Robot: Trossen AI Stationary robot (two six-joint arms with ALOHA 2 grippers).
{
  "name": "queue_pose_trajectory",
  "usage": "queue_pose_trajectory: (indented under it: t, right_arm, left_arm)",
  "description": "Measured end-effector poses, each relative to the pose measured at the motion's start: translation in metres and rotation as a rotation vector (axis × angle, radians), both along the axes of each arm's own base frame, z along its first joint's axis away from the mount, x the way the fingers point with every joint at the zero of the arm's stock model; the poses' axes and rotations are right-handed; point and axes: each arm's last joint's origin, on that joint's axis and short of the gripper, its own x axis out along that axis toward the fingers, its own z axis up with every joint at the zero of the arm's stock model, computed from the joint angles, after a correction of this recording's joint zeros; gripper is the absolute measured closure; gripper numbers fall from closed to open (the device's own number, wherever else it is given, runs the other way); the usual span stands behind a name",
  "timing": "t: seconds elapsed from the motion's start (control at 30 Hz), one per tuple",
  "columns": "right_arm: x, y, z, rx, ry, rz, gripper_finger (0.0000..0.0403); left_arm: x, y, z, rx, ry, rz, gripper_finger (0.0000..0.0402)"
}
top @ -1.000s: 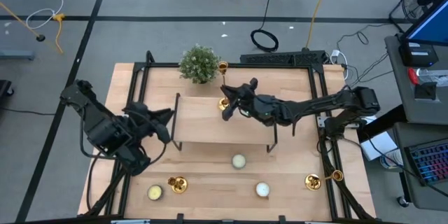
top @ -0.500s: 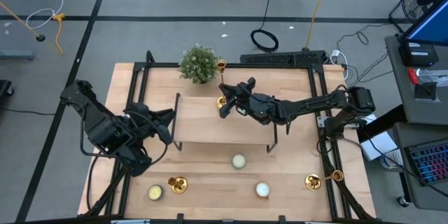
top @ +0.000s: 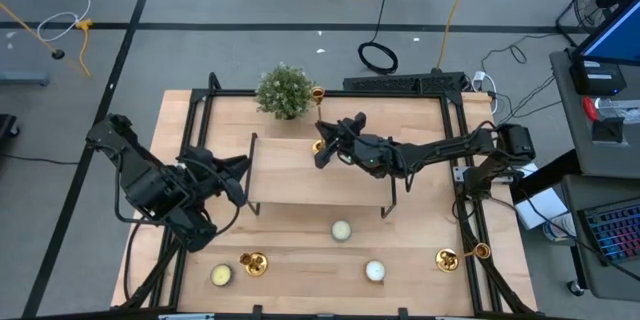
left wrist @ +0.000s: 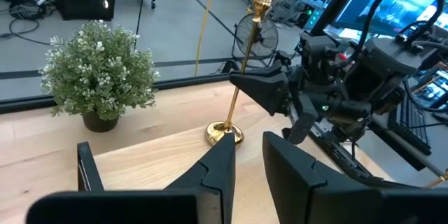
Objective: Stock candles and holders on shelf
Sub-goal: Put the middle gold candle holder on the shelf
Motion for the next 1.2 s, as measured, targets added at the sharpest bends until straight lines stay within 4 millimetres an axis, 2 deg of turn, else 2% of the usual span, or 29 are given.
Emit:
queue_pose_trajectory:
  t: [0.4, 1.2]
  right_arm:
    - [-0.0020, 0.0002, -0.0047, -0.008, -0.009, 0.001, 0.0383]
    - [-0.0022, 0.0002, -0.0058, -0.030, 0.015, 0.001, 0.0289]
  left_arm:
    - [0.0025, 0.0003, 0.0006, -0.007, -0.013, 0.005, 0.0325]
    - [0.0061, 0.0028, 0.0012, 0.003, -0.009, 0.013, 0.0325]
